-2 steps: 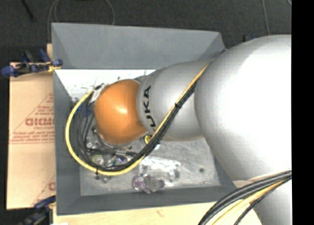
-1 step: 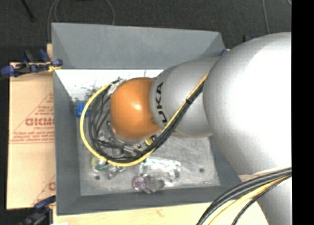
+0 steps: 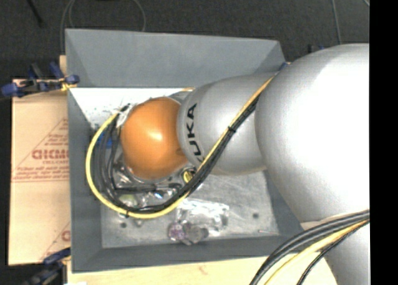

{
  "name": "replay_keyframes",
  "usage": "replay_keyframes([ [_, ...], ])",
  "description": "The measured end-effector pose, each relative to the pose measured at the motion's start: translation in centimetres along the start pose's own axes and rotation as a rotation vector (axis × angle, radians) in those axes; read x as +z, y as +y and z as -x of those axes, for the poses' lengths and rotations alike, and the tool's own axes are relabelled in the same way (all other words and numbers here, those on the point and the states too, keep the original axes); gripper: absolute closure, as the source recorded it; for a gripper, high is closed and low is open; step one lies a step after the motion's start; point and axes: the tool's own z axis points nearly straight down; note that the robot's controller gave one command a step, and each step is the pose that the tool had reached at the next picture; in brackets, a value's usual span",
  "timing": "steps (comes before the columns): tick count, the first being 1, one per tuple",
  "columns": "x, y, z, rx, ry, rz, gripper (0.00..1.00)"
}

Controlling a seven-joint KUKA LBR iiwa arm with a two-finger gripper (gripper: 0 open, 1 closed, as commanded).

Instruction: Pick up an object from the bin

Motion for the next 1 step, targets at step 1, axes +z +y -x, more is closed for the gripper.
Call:
replay_keyframes([
  [1, -0.29, -0.02, 0.11, 0.004, 0.0, 0.001, 1.0],
])
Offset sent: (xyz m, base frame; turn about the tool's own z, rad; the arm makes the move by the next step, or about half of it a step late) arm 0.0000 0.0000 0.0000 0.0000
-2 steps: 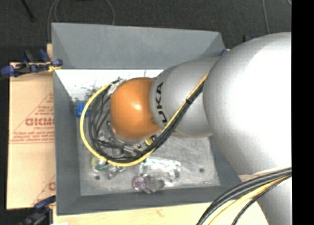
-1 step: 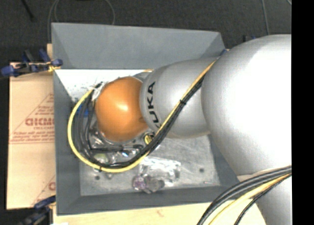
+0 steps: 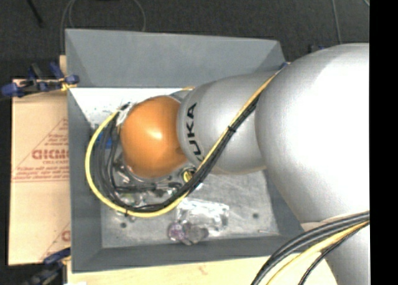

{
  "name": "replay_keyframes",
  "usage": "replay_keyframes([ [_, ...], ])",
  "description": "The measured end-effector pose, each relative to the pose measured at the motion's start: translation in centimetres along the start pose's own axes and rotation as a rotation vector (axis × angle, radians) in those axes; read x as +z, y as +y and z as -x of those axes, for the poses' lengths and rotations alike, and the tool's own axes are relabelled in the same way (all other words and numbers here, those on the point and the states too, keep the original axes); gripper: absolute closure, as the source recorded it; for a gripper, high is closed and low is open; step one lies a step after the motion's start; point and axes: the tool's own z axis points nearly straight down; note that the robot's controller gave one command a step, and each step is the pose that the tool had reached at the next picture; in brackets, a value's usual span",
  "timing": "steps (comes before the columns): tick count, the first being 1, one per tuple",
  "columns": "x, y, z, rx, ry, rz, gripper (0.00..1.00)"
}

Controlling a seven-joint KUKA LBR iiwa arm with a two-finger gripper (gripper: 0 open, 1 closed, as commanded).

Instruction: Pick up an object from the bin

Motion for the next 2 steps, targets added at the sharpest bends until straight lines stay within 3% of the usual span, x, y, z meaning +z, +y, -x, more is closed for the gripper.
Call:
replay_keyframes([
  [1, -3.03, -0.2, 0.11, 0.006, -0.002, 0.0, 1.0],
  [2, -3.59, -0.32, 0.17, 0.013, -0.001, 0.002, 1.0],
])
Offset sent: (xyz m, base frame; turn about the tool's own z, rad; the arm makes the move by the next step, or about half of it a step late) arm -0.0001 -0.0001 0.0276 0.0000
